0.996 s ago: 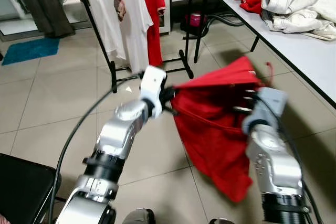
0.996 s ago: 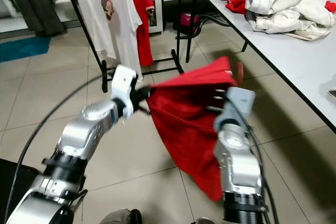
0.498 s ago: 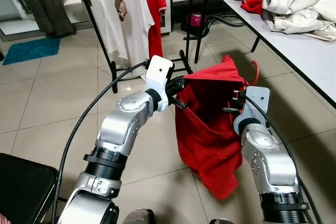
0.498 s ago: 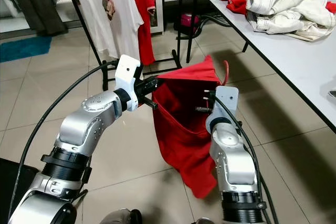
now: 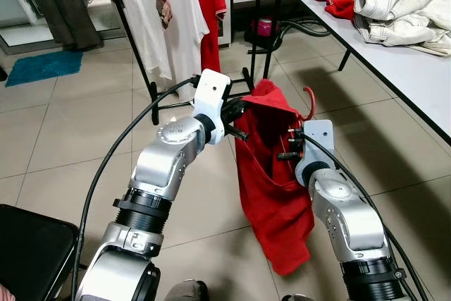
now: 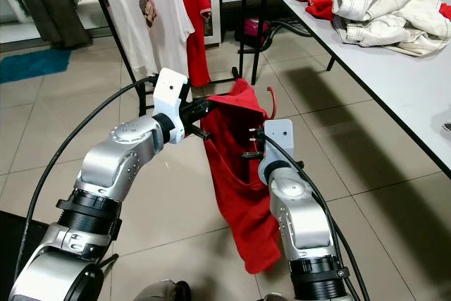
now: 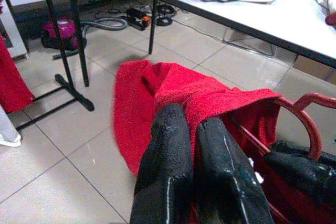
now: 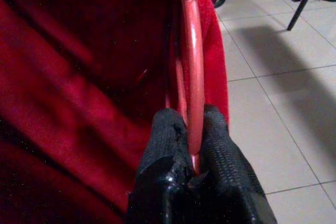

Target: Hang hanger

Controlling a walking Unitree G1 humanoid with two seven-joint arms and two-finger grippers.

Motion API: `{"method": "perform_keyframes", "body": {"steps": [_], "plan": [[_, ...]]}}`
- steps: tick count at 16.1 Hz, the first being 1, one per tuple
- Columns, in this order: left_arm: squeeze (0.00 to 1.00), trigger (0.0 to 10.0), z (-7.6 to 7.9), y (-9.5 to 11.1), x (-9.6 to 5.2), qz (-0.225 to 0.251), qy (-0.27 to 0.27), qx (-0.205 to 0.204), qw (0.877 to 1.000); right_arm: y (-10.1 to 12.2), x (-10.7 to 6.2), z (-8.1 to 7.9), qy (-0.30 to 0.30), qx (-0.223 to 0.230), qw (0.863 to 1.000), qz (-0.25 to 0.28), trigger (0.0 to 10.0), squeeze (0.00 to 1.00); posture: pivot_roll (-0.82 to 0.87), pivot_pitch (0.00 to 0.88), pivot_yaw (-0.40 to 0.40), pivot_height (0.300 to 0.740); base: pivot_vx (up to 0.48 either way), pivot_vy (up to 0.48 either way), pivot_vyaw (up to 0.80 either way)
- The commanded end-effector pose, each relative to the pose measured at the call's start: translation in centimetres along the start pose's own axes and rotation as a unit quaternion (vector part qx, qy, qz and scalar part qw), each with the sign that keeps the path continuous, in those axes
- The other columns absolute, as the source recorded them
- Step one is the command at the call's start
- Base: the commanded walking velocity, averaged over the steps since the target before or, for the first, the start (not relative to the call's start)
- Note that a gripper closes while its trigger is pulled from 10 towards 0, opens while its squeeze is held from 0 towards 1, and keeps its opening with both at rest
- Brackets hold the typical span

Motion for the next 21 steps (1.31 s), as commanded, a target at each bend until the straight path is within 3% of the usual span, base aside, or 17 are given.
{"method": "perform_keyframes", "body": {"steps": [1, 2, 3, 4, 5, 10, 14, 16, 17, 18, 21], "plan": [[0.00, 0.6, -0.1, -0.1, 0.1, -0.002, 0.001, 0.004, 1.000, 1.4, -0.1, 0.0, 0.003, 0.004, 1.000, 0.024, 10.0, 0.00, 0.03, 0.045, 0.095, 0.740, 0.000, 0.000, 0.00], [0.00, 2.5, 0.1, 0.1, 0.3, 0.000, -0.003, 0.005, 1.000, 1.3, -0.1, 0.0, 0.004, 0.004, 1.000, 0.024, 10.0, 0.00, 0.03, 0.045, 0.095, 0.740, 0.000, 0.000, 0.00], [0.00, 10.0, 0.0, 0.3, 0.4, 0.004, 0.006, 0.003, 1.000, 1.3, -0.2, -0.1, 0.006, 0.004, 1.000, 0.024, 10.0, 0.00, 0.03, 0.044, 0.094, 0.740, 0.000, 0.000, 0.00], [0.57, 10.0, 0.3, 0.6, 0.4, 0.012, -0.009, -0.013, 1.000, 1.4, -0.2, -0.2, 0.010, 0.002, 1.000, 0.024, 10.0, 0.00, 0.03, 0.043, 0.093, 0.740, 0.000, 0.000, 0.00], [1.00, 10.0, 0.4, 0.8, 0.4, 0.014, -0.017, -0.022, 1.000, 1.5, -0.1, -0.4, 0.014, 0.001, 1.000, 0.025, 10.0, 0.00, 0.03, 0.044, 0.092, 0.740, 0.000, 0.000, 0.00], [1.00, 10.0, -2.7, 0.4, 0.1, 0.005, 0.054, -0.016, 0.998, 1.8, -0.3, -1.0, 0.033, -0.010, 0.999, 0.031, 10.0, 0.00, 0.03, 0.042, 0.093, 0.740, 0.000, 0.000, 0.00], [1.00, 10.0, -4.6, 1.9, -0.7, 0.025, 0.065, 0.001, 0.998, 2.2, -0.6, -1.3, 0.063, -0.023, 0.997, 0.037, 10.0, 0.00, 0.02, 0.033, 0.093, 0.740, 0.000, 0.000, 0.00], [1.00, 10.0, -7.2, 3.3, -2.6, 0.048, 0.080, 0.033, 0.995, 2.7, -1.1, -0.7, 0.104, -0.045, 0.992, 0.045, 10.0, 0.00, 0.02, 0.024, 0.093, 0.740, 0.000, 0.000, 0.00], [1.00, 10.0, -7.8, 3.6, -3.0, 0.054, 0.082, 0.042, 0.994, 2.8, -1.2, -0.5, 0.112, -0.049, 0.991, 0.044, 10.0, 0.00, 0.02, 0.020, 0.091, 0.740, 0.000, 0.000, 0.00], [1.00, 10.0, -10.5, 4.1, -5.6, 0.044, 0.082, 0.102, 0.990, 3.7, -1.9, 1.3, 0.142, -0.073, 0.986, 0.053, 10.0, 0.00, 0.03, 0.015, 0.086, 0.740, 0.000, 0.000, 0.00], [1.00, 10.0, -13.4, 3.7, -9.0, 0.019, 0.076, 0.129, 0.989, 6.1, -3.6, 2.8, 0.217, -0.094, 0.967, 0.092, 10.0, 0.00, 0.04, 0.008, 0.073, 0.740, 0.000, 0.000, 0.00]]}}
Point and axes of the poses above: a point about 5 cm out from each wrist's last joint towards the gripper, its own x axis pointing out of the wrist towards the gripper, its own y axis along the axis of the wrist's last joint, z = x × y, the point moved 5 cm from there along x, pointing out of the wrist towards the gripper, and after that the axes turned 5 degrees about -x, right-handed, at the moved point
